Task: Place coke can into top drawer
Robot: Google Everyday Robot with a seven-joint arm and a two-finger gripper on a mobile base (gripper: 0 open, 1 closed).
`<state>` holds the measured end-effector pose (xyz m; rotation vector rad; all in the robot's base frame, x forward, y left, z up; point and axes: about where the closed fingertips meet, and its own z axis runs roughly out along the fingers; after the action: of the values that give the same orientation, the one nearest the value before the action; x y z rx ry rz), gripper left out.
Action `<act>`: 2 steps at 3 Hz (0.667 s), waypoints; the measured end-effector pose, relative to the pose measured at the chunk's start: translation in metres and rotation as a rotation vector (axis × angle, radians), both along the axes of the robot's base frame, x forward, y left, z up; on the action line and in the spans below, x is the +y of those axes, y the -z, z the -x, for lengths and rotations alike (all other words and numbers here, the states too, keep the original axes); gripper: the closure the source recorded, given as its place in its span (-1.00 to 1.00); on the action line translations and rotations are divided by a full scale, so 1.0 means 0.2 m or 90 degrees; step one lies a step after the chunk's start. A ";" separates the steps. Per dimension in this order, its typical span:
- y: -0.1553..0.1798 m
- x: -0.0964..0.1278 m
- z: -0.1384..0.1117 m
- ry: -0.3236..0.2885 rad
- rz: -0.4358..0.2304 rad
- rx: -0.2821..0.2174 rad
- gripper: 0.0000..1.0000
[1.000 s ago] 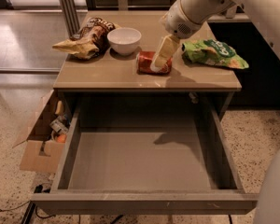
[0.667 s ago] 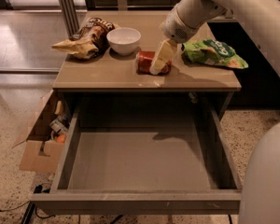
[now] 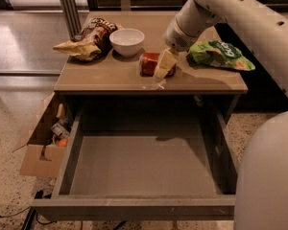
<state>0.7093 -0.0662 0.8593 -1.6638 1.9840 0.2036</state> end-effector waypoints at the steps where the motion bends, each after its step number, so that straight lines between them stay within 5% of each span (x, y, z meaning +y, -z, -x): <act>1: 0.06 0.02 -0.01 -0.001 0.010 0.011 -1.00; 2: 0.11 0.03 -0.02 -0.003 0.015 0.026 -1.00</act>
Offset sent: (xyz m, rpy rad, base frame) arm 0.0075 0.0047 -0.0277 -0.0314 0.0602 0.0025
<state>0.7140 -0.0601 0.8376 -1.6914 2.0196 0.2189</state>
